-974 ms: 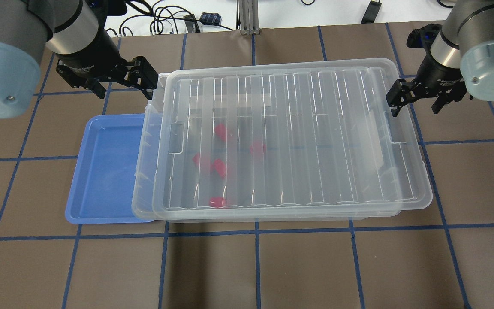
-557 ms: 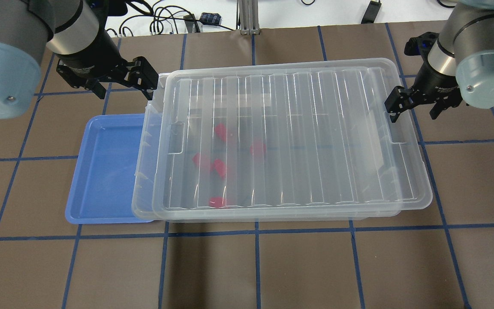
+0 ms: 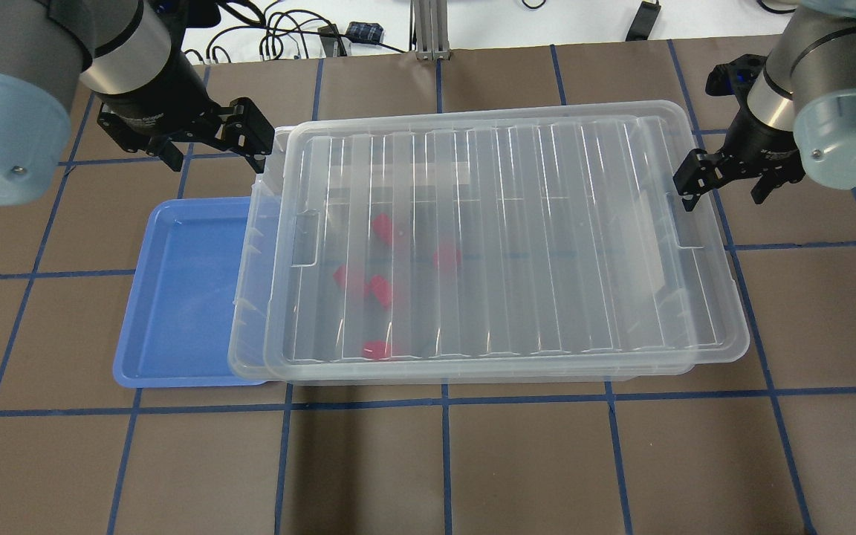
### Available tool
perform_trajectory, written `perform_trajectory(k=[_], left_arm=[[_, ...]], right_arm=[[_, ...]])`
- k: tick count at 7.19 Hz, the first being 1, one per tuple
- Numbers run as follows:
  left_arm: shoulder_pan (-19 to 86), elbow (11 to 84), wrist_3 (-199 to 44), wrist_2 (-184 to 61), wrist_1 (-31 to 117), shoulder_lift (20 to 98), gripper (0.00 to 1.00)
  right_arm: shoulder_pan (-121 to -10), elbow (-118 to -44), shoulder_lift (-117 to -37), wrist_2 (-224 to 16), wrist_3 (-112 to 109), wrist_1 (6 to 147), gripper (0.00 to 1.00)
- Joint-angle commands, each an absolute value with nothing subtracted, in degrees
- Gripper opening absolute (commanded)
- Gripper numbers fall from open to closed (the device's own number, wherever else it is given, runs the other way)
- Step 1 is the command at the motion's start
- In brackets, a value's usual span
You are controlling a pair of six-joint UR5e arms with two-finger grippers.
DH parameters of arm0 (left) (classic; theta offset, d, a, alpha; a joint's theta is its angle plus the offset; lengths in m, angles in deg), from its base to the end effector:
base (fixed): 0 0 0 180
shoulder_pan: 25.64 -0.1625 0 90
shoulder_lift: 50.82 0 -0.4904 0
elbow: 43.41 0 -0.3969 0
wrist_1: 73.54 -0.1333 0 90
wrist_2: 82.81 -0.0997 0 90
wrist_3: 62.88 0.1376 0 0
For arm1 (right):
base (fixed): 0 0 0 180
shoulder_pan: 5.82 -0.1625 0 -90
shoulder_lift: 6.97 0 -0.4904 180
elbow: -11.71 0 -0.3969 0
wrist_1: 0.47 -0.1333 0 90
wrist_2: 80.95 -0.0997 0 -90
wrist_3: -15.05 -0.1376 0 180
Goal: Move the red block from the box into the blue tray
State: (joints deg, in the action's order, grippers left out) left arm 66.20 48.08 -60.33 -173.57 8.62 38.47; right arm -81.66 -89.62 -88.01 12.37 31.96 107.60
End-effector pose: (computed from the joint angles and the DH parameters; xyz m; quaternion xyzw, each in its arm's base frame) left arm -0.1477 -0.5022 0.5232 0.0378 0.9974 -0.0615 0.0070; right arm -0.0113 -0.5571 0.3682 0.0245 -0.9991 -0.0264 0.0227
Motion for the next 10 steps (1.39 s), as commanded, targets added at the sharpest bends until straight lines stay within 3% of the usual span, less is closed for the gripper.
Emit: perform_trajectory(k=[1,10], left_arm=[[66.20,48.08,-60.33,-173.60,8.64,38.47,1.00],[66.20,48.08,-60.33,-173.51,8.55,38.74,1.00]], right_arm=[[-79.57,-89.63,-88.00,12.39,34.47,107.47,1.00],[-73.60,-89.63,-88.53,12.57,42.82,107.29,1.00]])
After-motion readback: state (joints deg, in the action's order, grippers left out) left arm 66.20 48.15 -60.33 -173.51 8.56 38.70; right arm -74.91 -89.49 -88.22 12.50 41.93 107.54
